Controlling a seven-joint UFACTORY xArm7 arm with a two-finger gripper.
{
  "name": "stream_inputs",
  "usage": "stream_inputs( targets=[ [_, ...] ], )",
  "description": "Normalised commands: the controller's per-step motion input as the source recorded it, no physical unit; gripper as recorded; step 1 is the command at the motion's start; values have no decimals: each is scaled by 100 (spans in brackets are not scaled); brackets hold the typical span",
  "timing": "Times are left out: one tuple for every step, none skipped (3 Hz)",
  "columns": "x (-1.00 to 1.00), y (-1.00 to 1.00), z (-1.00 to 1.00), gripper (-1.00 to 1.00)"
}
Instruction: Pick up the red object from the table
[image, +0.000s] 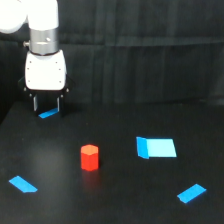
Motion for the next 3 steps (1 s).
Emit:
stream_inputs(
  targets=[
    [57, -13, -28, 87],
    [65, -17, -32, 89],
    [76, -41, -15, 96]
  ],
)
